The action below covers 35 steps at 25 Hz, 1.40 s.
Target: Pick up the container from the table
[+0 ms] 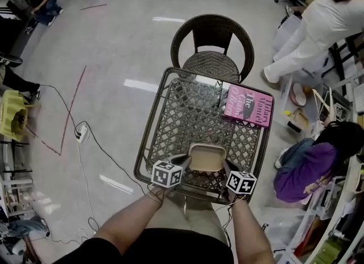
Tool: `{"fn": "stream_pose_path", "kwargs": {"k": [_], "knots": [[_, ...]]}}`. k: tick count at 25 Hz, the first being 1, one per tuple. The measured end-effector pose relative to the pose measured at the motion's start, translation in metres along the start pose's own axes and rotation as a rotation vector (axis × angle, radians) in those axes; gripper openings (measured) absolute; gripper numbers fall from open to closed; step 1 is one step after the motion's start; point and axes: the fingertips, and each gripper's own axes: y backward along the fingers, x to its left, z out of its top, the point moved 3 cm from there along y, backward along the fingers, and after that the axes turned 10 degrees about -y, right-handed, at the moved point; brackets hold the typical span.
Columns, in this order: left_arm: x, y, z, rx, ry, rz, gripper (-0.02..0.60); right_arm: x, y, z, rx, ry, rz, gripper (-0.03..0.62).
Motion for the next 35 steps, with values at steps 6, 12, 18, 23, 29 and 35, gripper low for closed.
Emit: {"fn": "stream_pose_path", "kwargs": {"k": [6,12,18,23,29,35], "knots": [[-0.011,0.025,0.017,-0.050,-0.051,0.009,0.035,0.030,0.036,0.010,-0.073,0.026,0.041,0.025],[-0.031,0.056,0.041,-0.122,-0.142,0.012,0.035,0.060,0.077,0.028,-0.158,0.099,0.071,0.025],[-0.041,0.071,0.061,-0.172,-0.235,0.053,0.037,0.078,0.096,0.041,-0.213,0.147,0.088,0.025],[-0.057,0.100,0.074,-0.216,-0.282,0.052,0.037,0.100,0.125,0.042,-0.256,0.156,0.111,0.025],[-0.069,0.134,0.092,-0.264,-0.344,0.056,0.037,0.128,0.152,0.045,-0.307,0.182,0.139,0.025],[-0.080,0.157,0.107,-0.312,-0.391,0.052,0.037,0.145,0.170,0.051,-0.356,0.176,0.152,0.025]]}}
